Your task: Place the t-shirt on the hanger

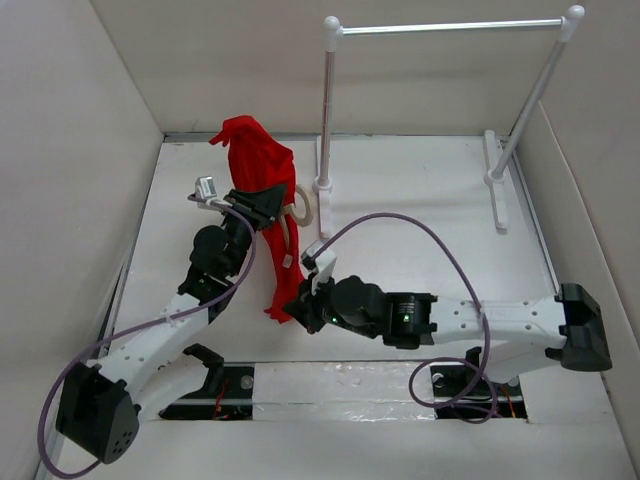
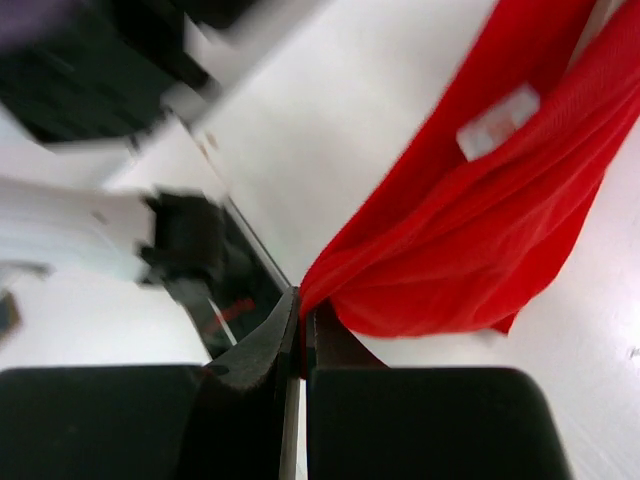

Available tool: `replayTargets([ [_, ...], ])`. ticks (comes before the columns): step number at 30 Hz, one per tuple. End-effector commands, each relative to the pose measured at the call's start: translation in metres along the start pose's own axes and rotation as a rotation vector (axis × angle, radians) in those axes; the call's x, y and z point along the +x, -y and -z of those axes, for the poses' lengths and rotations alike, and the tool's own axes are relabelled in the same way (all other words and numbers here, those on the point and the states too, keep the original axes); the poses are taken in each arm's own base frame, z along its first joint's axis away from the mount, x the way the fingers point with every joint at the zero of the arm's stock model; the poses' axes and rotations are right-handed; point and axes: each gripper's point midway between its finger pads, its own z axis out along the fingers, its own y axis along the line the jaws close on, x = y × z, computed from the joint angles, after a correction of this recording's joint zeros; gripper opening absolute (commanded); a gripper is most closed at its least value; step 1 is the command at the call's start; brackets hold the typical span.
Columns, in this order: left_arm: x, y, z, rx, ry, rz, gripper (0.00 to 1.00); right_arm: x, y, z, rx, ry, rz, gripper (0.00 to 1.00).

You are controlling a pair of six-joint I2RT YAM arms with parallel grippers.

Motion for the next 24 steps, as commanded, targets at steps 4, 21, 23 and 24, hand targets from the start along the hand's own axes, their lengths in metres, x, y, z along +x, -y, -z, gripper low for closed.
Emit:
replayTargets([
  [4, -0.011, 0.017, 0.031, 0.070, -0.004, 0.106, 0.00, 0.006, 0.010, -0.007, 0.034, -0.003, 0.022, 0.00],
  [21, 0.023, -0.033, 0.063, -0.046, -0.117, 0.124, 0.00, -0.003, 0.011, -0.016, 0.093, -0.011, 0.025, 0.55],
  [23, 0.023, -0.032, 0.062, -0.053, -0.121, 0.127, 0.00, -0.005, 0.016, -0.008, 0.098, 0.008, 0.018, 0.63],
  [24, 0.024, -0.035, 0.062, -0.069, -0.130, 0.124, 0.00, -0.011, 0.016, -0.002, 0.093, 0.029, 0.016, 0.66],
])
